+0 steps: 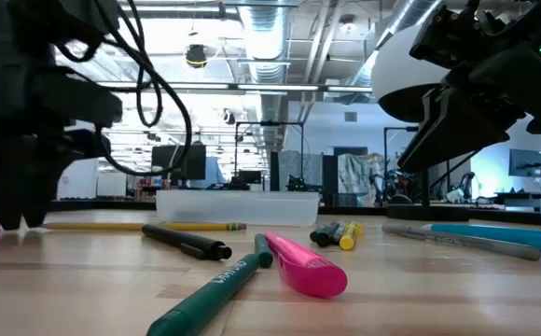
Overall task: Pick & place school supplies into a supply box
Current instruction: Put the yellow pencil into the gray supply box, then put the pink pencil into the gray supply box
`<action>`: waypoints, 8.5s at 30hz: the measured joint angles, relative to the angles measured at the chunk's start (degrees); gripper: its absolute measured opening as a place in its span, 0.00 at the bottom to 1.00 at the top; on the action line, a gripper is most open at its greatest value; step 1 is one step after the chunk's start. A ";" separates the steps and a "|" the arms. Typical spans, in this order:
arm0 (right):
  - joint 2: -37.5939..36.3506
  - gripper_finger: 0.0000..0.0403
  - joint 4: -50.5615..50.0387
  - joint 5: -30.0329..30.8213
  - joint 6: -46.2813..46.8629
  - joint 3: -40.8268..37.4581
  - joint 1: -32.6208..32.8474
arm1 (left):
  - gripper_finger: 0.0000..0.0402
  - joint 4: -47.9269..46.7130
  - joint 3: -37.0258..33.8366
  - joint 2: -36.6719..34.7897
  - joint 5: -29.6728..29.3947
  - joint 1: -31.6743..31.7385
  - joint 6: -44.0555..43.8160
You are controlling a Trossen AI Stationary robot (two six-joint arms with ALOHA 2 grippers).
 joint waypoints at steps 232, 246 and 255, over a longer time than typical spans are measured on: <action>21.40 0.25 -10.31 -7.92 -14.12 28.04 -22.64 | 0.28 -1.40 4.35 2.71 -46.79 -18.48 -16.28; 21.29 0.27 -9.92 9.60 -26.99 28.04 -11.69 | 0.28 0.02 4.35 2.69 -25.72 -19.74 -7.68; 21.29 0.27 -9.86 9.60 -26.58 28.04 -8.67 | 0.28 1.04 4.35 2.69 -21.84 -19.56 -7.09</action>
